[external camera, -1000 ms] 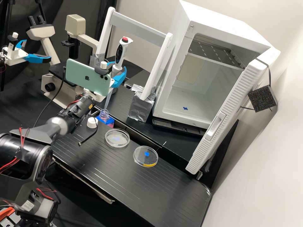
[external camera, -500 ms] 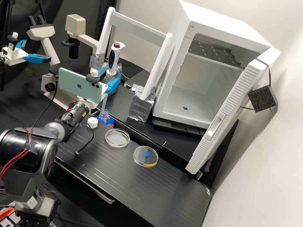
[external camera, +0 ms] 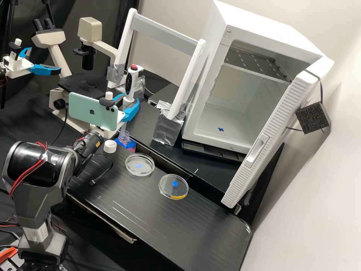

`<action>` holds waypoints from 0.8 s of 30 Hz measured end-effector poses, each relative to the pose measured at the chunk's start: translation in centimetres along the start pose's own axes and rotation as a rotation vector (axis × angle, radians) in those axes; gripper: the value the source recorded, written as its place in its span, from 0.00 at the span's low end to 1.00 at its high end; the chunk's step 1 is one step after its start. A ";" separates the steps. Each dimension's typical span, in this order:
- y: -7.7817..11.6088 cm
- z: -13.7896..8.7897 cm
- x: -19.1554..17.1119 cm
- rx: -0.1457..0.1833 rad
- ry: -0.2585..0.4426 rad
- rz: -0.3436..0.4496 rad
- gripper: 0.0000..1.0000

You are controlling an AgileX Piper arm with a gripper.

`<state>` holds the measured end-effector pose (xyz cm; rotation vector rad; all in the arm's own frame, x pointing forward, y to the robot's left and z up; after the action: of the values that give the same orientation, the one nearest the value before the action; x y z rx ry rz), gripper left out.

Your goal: Use the pipette

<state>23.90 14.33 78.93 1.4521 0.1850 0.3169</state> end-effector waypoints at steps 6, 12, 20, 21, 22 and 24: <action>0.0 0.5 -0.1 0.002 -0.016 0.000 0.00; 0.0 0.5 -0.2 0.005 -0.016 -0.003 0.00; 0.6 0.1 -0.4 0.010 0.003 0.017 0.00; 0.8 0.0 -0.4 0.013 0.008 0.023 0.00; 1.1 -0.2 -0.5 0.014 0.018 0.031 0.00; 1.6 -0.5 -0.7 0.019 0.031 0.045 0.00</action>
<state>22.93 14.75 80.46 1.4725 0.1816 0.3752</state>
